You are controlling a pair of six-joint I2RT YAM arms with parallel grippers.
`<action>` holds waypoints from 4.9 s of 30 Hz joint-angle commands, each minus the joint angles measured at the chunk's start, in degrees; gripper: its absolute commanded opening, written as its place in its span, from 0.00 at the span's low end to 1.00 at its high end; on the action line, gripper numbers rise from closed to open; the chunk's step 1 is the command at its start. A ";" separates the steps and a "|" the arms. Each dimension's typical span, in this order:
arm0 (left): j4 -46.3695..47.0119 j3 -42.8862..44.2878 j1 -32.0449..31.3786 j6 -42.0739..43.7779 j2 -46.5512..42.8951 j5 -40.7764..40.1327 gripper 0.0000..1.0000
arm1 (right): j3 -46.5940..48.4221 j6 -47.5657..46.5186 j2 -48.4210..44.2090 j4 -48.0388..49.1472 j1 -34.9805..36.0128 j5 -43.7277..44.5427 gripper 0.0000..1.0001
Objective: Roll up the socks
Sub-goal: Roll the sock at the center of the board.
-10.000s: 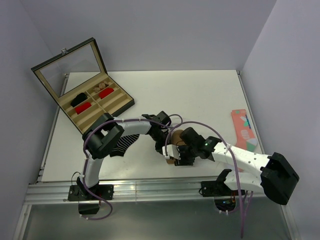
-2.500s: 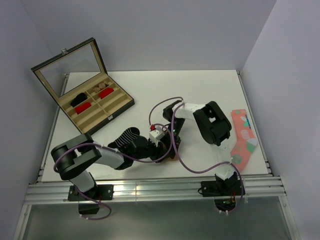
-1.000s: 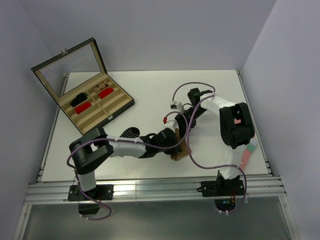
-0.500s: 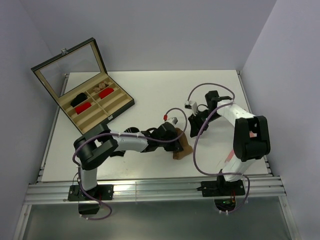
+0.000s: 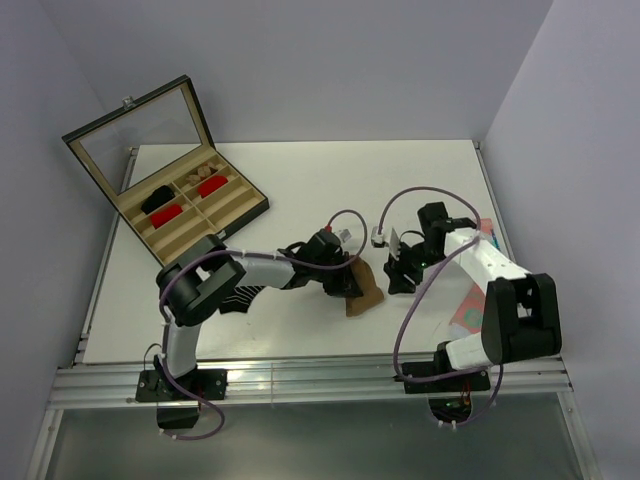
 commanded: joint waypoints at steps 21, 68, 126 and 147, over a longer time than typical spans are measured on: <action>-15.76 1.52 1.47 4.48 9.15 2.15 0.00 | -18.34 -1.81 -17.42 22.97 18.87 11.66 0.61; -0.74 -25.37 15.71 -3.95 -4.64 6.90 0.00 | 10.13 4.61 16.48 8.49 29.60 7.27 0.38; 23.45 -51.30 -0.28 -8.01 -40.75 -33.52 0.33 | 44.41 18.05 52.01 -20.88 26.70 5.86 0.29; 25.90 -39.97 -7.50 28.29 -45.87 -27.48 0.41 | 50.48 22.18 57.72 -22.63 26.79 8.50 0.29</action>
